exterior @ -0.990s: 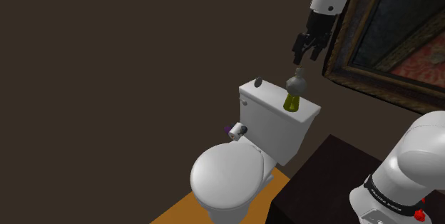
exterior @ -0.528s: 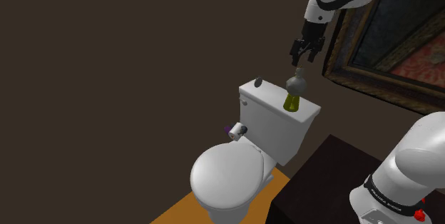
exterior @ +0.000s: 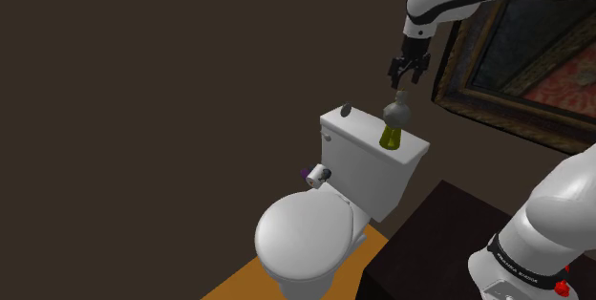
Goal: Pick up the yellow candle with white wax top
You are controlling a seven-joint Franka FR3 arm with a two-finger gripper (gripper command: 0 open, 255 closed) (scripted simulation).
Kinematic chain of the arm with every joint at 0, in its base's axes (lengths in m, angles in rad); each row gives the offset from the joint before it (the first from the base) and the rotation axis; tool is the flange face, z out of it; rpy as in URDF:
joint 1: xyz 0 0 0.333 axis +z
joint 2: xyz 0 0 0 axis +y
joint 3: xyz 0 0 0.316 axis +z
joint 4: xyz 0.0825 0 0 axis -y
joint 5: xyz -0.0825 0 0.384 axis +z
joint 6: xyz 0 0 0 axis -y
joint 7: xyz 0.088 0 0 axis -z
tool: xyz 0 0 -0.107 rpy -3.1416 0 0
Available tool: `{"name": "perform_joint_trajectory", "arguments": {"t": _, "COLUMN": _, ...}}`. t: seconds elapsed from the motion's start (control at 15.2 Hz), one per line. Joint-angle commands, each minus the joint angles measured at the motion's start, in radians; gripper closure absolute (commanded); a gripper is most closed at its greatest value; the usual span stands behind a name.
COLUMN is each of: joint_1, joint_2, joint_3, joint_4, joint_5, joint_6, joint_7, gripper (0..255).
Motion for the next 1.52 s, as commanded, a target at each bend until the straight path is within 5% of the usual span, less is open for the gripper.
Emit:
{"name": "perform_joint_trajectory", "arguments": {"t": 0.0, "joint_1": -0.012, "joint_2": 0.068, "joint_3": -0.02, "joint_4": 0.043, "joint_5": 0.001, "joint_6": 0.015, "joint_7": -0.022, "gripper": 0}}
{"name": "perform_joint_trajectory", "arguments": {"t": 0.53, "joint_1": -0.073, "joint_2": 0.339, "joint_3": -0.085, "joint_4": 0.252, "joint_5": 0.033, "joint_6": 0.033, "joint_7": -0.114, "gripper": 0}}
{"name": "perform_joint_trajectory", "arguments": {"t": 1.12, "joint_1": -0.076, "joint_2": 0.371, "joint_3": -0.084, "joint_4": 0.187, "joint_5": 0.044, "joint_6": 0.127, "joint_7": -0.119, "gripper": 0}}
{"name": "perform_joint_trajectory", "arguments": {"t": 1.19, "joint_1": -0.076, "joint_2": 0.371, "joint_3": -0.084, "joint_4": 0.187, "joint_5": 0.044, "joint_6": 0.128, "joint_7": -0.119, "gripper": 255}}
{"name": "perform_joint_trajectory", "arguments": {"t": 1.45, "joint_1": -0.076, "joint_2": 0.37, "joint_3": -0.084, "joint_4": 0.187, "joint_5": 0.043, "joint_6": 0.127, "joint_7": -0.119, "gripper": 255}}
